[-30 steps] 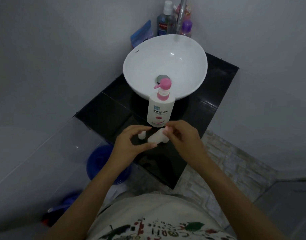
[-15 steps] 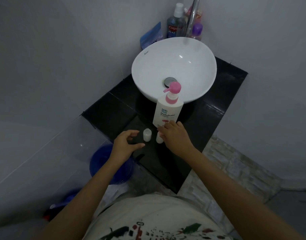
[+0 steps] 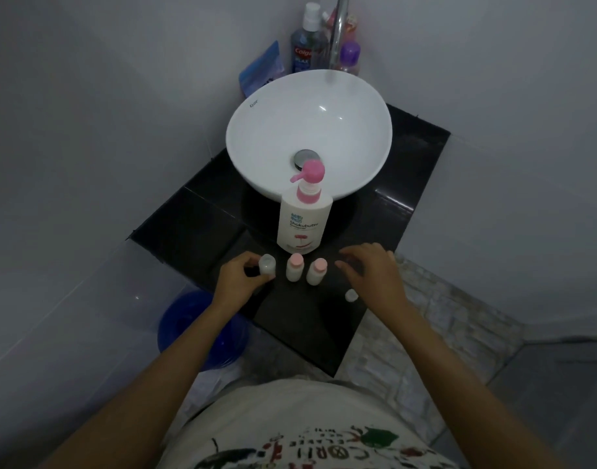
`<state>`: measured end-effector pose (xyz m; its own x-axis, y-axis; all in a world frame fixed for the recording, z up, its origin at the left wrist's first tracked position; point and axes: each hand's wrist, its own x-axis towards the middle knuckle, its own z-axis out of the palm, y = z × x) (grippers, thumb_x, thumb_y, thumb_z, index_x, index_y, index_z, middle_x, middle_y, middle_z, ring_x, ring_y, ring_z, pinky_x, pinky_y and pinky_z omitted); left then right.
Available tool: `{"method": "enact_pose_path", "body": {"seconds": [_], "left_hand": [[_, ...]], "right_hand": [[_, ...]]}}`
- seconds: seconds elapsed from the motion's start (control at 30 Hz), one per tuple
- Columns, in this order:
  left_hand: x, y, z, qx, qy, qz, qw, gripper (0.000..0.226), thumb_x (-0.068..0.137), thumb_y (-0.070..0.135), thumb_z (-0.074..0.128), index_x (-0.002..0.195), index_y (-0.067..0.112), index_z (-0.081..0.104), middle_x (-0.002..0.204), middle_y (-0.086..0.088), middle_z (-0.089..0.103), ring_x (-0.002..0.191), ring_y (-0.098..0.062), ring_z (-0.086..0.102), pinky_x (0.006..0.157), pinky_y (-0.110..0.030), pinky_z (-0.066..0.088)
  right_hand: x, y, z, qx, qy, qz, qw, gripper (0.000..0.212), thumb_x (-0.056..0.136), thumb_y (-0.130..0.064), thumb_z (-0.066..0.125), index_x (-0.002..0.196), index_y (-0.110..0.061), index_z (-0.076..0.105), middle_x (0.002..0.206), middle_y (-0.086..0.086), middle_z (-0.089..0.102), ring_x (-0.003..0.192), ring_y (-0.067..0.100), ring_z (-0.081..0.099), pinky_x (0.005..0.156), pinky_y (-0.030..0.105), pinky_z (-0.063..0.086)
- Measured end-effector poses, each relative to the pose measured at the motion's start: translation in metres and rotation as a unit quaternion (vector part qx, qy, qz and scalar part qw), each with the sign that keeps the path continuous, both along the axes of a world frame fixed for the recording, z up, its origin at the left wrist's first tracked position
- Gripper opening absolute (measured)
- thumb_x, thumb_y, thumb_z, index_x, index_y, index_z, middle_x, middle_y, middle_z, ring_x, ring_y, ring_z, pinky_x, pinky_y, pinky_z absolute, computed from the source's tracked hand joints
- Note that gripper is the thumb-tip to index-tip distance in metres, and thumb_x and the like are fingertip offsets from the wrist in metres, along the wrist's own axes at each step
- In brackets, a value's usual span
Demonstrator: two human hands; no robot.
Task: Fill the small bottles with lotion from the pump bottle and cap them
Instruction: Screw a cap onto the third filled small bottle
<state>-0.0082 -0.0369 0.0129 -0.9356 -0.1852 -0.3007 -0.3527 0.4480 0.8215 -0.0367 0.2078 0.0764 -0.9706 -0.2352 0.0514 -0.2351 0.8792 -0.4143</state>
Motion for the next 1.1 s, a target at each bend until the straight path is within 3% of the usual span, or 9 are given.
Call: {"method": "enact_pose_path", "body": {"seconds": [0.17, 0.3, 0.57, 0.63, 0.7, 0.77, 0.87, 1.0, 1.1], "left_hand": [[0.011, -0.002, 0.007, 0.025, 0.032, 0.040, 0.998, 0.032, 0.079, 0.014, 0.072, 0.109, 0.017, 0.061, 0.115, -0.002, 0.063, 0.107, -0.013, 0.057, 0.093, -0.029, 0.044], [0.025, -0.005, 0.026, 0.102, 0.056, 0.090, 0.989, 0.032, 0.081, 0.011, 0.070, 0.113, 0.013, 0.062, 0.112, -0.005, 0.065, 0.106, -0.018, 0.061, 0.095, -0.036, 0.050], [0.049, 0.007, 0.081, 0.221, 0.081, 0.086, 0.968, 0.031, 0.083, 0.009, 0.064, 0.114, 0.016, 0.060, 0.108, 0.003, 0.065, 0.094, -0.003, 0.064, 0.074, -0.014, 0.053], [0.054, 0.009, 0.092, 0.242, 0.086, 0.075, 0.964, 0.028, 0.082, 0.009, 0.064, 0.109, 0.017, 0.061, 0.104, 0.003, 0.066, 0.088, 0.002, 0.065, 0.073, -0.012, 0.053], [0.057, 0.010, 0.100, 0.261, 0.083, 0.059, 0.960, 0.028, 0.079, 0.016, 0.065, 0.107, 0.017, 0.063, 0.102, 0.005, 0.067, 0.088, 0.001, 0.065, 0.073, -0.014, 0.053], [0.060, 0.012, 0.105, 0.278, 0.077, 0.040, 0.957, 0.032, 0.073, 0.024, 0.065, 0.105, 0.019, 0.064, 0.100, 0.008, 0.070, 0.092, -0.001, 0.065, 0.076, -0.017, 0.054], [0.062, 0.016, 0.111, 0.282, 0.076, 0.008, 0.956, 0.026, 0.079, 0.017, 0.062, 0.104, 0.020, 0.065, 0.096, 0.019, 0.071, 0.091, 0.004, 0.064, 0.075, -0.012, 0.051], [0.062, 0.026, 0.119, 0.304, 0.078, -0.032, 0.949, 0.030, 0.076, 0.020, 0.061, 0.105, 0.017, 0.065, 0.095, 0.018, 0.071, 0.091, 0.002, 0.065, 0.072, -0.013, 0.051], [0.059, 0.030, 0.120, 0.314, 0.075, -0.034, 0.946, 0.033, 0.073, 0.022, 0.063, 0.106, 0.016, 0.067, 0.098, 0.012, 0.072, 0.093, -0.003, 0.065, 0.075, -0.016, 0.053]], "right_hand": [[0.005, 0.024, -0.026, 0.012, -0.119, -0.052, 0.991, 0.035, 0.085, -0.035, 0.064, 0.113, -0.013, 0.064, 0.105, 0.007, 0.065, 0.098, 0.022, 0.059, 0.086, 0.038, 0.049], [0.011, 0.027, -0.044, 0.083, -0.173, -0.030, 0.981, 0.027, 0.082, -0.038, 0.065, 0.097, -0.016, 0.062, 0.095, 0.006, 0.061, 0.089, 0.025, 0.060, 0.070, 0.034, 0.048], [0.010, 0.013, -0.059, 0.141, -0.196, -0.010, 0.970, 0.019, 0.090, -0.023, 0.055, 0.096, -0.005, 0.058, 0.103, 0.015, 0.062, 0.091, 0.029, 0.060, 0.076, 0.036, 0.047], [0.011, 0.010, -0.051, 0.093, -0.198, -0.038, 0.975, 0.018, 0.091, -0.022, 0.053, 0.093, -0.006, 0.060, 0.098, 0.014, 0.063, 0.085, 0.027, 0.060, 0.074, 0.036, 0.049], [0.012, 0.007, -0.029, -0.033, -0.217, -0.082, 0.972, 0.015, 0.091, -0.024, 0.056, 0.096, -0.011, 0.062, 0.095, 0.008, 0.064, 0.080, 0.019, 0.061, 0.069, 0.031, 0.051], [0.014, 0.001, 0.007, -0.195, -0.239, -0.100, 0.946, 0.017, 0.088, -0.025, 0.061, 0.102, -0.016, 0.065, 0.092, 0.000, 0.067, 0.077, 0.010, 0.063, 0.065, 0.020, 0.049], [0.022, -0.007, 0.063, -0.382, -0.250, -0.046, 0.888, 0.021, 0.085, -0.011, 0.063, 0.106, -0.009, 0.067, 0.090, 0.002, 0.070, 0.070, 0.002, 0.065, 0.064, 0.011, 0.050], [0.031, -0.012, 0.097, -0.389, -0.228, 0.042, 0.892, 0.026, 0.083, -0.007, 0.064, 0.108, -0.014, 0.067, 0.097, 0.001, 0.072, 0.084, 0.006, 0.068, 0.079, 0.016, 0.053], [0.033, -0.009, 0.102, -0.394, -0.220, 0.062, 0.890, 0.027, 0.082, -0.004, 0.064, 0.108, -0.012, 0.067, 0.096, -0.003, 0.071, 0.082, 0.003, 0.067, 0.078, 0.014, 0.052]]}}
